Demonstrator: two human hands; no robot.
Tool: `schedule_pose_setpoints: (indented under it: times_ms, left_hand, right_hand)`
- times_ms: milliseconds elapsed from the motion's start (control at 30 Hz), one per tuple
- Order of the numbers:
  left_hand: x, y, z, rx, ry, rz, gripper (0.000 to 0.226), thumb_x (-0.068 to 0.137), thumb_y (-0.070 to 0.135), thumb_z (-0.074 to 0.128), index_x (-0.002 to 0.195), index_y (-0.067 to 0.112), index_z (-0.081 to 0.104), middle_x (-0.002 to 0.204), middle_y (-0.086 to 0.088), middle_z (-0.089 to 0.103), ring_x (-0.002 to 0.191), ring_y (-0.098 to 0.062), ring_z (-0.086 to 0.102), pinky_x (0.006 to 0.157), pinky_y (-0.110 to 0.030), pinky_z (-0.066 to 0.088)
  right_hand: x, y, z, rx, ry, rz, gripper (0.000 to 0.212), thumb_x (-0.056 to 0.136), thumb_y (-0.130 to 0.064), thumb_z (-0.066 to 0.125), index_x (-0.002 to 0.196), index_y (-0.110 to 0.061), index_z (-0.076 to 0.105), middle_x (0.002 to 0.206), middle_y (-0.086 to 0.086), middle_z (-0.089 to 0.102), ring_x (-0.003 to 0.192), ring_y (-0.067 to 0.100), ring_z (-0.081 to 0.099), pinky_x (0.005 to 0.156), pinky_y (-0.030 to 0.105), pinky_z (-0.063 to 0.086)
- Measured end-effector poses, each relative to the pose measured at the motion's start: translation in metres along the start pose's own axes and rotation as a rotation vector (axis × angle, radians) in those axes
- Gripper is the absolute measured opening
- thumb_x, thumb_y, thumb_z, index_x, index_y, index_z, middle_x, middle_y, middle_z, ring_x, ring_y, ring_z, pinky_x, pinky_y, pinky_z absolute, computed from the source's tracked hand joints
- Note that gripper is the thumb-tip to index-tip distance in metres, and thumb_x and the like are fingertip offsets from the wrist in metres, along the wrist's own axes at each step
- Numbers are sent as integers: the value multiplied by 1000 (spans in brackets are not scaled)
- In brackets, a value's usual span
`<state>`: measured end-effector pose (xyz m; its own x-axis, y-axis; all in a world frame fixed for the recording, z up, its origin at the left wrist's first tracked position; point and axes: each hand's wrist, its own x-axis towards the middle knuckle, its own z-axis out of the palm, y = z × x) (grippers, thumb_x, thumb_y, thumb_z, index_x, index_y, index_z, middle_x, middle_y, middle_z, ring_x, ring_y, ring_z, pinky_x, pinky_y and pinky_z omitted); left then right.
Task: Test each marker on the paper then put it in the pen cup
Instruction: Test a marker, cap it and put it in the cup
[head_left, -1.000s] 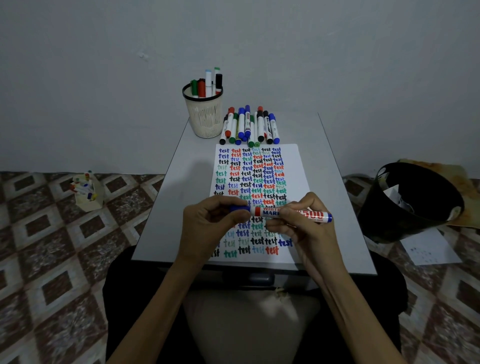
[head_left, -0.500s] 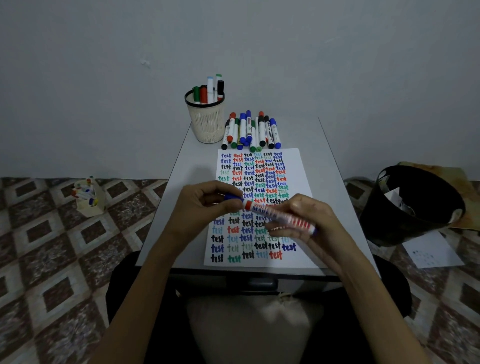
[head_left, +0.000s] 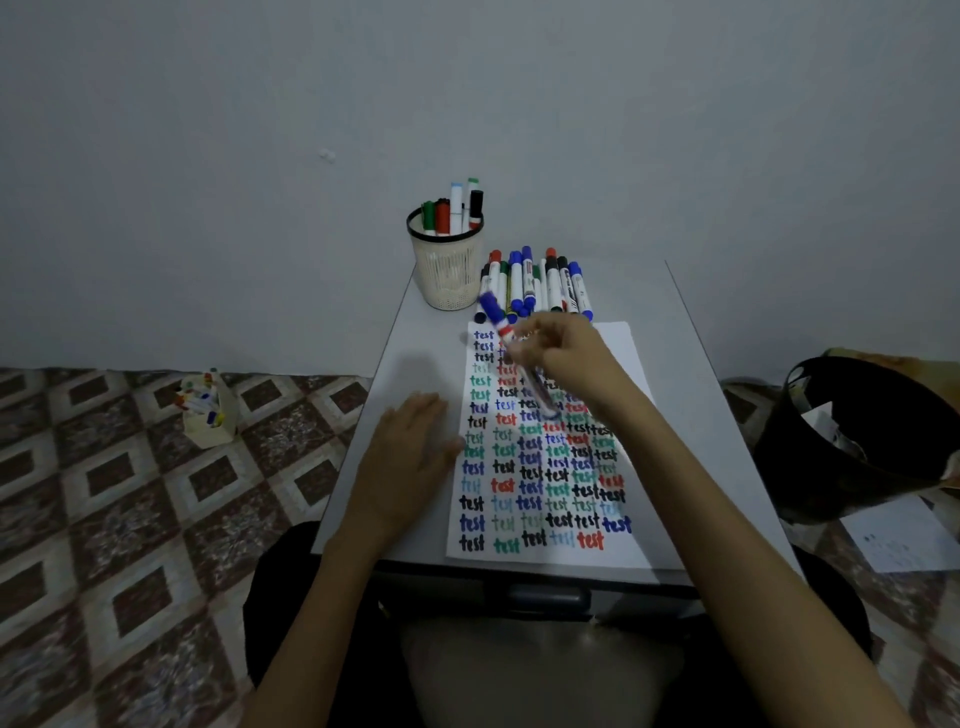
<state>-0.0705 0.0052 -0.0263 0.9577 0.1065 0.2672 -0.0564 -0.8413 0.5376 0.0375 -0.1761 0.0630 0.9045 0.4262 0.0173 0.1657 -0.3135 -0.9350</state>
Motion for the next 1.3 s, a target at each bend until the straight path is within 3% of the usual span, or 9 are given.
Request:
schedule_pose_setpoints:
  times_ms: [100,300,500,667,767,933,1100,1200,1300]
  left_hand:
    - [-1,-4,7,127,-33,31,73,87,61,20,142,16,39,151,1,33,139,-11,24,116,-27,5]
    - [0,-3,7,83,-2,34,68,89,57,22,140,18,42,149,4,35,139,-9,26,117,-28,8]
    - [0,-2,8,82,37,16,65,89,57,23,139,20,44,148,7,37,138,-6,24,114,-23,6]
    - [2,-2,8,66,47,8,65,89,57,25,138,21,45,147,8,38,137,-5,26,115,-24,9]
    - [3,-2,8,60,56,7,63,89,56,27,137,21,47,146,8,40,137,-7,28,116,-26,11]
    - [3,-2,8,45,59,6,63,89,56,28,137,20,48,145,8,41,136,-7,29,116,-25,12]
    - [2,-4,7,36,57,5,63,88,57,28,136,21,48,145,8,41,135,-7,30,114,-23,12]
    - [2,-3,7,20,54,-1,65,87,58,27,136,21,48,145,9,41,136,-7,29,113,-23,12]
    - [3,-3,7,13,49,-6,67,86,59,27,136,20,49,145,9,41,136,-8,29,114,-24,13]
  right_hand:
    - [38,-13,6,5,201,-141,5,89,-14,65,88,-14,60,90,7,64,82,26,67,75,38,59]
    - [114,-52,9,147,567,-343,7,84,-13,68,89,-10,65,73,3,67,67,22,70,64,43,60]
    - [163,-71,20,26,699,-434,11,85,-15,66,93,-7,66,73,-4,64,64,9,61,68,33,57]
    - [182,-45,33,-459,645,-229,19,88,-28,62,98,-13,68,95,1,70,85,16,62,75,32,51]
    - [186,-39,37,-552,645,-186,16,86,-24,62,93,-12,69,95,4,69,94,23,59,82,37,48]
    - [188,-36,41,-484,615,-155,24,83,-28,71,97,-9,69,109,9,57,102,23,52,84,36,47]
    - [175,-15,18,-95,621,-203,31,91,-35,60,112,-12,63,113,6,57,95,13,56,80,26,50]
    - [164,23,-11,-178,706,-41,25,91,-17,55,115,-13,61,115,8,60,96,19,61,83,36,54]
    - [149,58,-37,-404,696,184,30,89,-17,56,118,-13,59,122,12,58,109,29,56,92,41,48]
